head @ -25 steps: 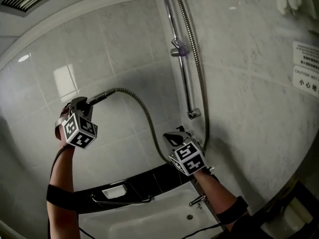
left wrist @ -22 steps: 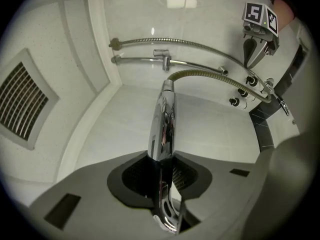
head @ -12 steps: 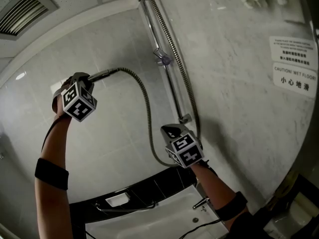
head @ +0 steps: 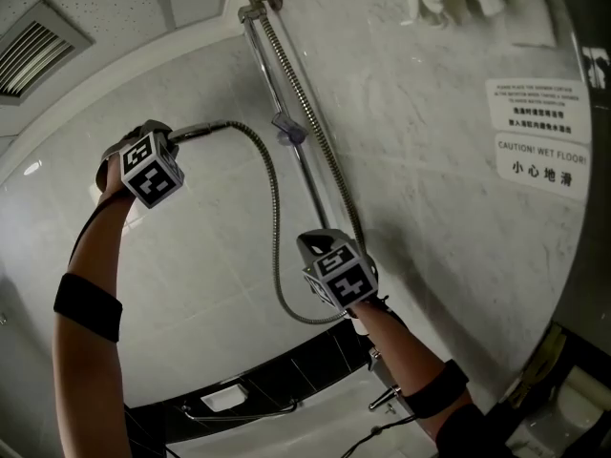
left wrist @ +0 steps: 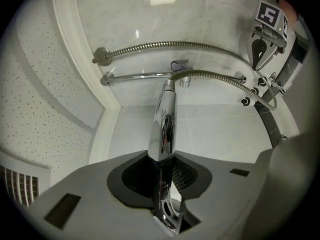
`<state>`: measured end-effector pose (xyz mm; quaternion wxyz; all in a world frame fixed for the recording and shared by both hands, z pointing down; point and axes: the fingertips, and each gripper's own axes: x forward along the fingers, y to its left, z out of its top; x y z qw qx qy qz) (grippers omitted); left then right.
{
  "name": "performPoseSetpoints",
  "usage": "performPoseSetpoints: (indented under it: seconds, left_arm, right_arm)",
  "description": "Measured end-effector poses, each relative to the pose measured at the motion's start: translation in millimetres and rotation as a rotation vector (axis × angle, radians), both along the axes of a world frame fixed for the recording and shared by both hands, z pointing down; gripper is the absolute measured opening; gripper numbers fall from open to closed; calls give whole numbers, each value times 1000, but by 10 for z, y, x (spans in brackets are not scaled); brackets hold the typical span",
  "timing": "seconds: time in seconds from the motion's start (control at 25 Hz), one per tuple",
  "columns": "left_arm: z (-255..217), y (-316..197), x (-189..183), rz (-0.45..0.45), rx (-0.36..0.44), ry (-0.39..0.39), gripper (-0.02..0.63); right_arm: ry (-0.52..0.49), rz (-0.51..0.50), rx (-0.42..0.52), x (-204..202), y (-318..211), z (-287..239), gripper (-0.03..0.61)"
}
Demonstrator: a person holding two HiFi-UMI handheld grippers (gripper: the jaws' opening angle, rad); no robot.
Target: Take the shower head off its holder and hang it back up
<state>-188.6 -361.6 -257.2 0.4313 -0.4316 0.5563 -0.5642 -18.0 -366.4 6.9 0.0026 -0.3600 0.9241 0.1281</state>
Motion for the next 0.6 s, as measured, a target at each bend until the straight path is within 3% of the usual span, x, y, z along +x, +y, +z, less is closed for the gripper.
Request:
performPoseSetpoints:
  seconds: [0.32, 0.6]
  left_arm:
    - [-341, -166, 244, -32, -14, -142, 92]
    - [-357, -316, 512, -34, -26, -229, 92]
  right_arm:
    - [-19, 10, 22, 130, -51, -181, 23]
    - [-26, 13, 34, 238, -54, -218, 23]
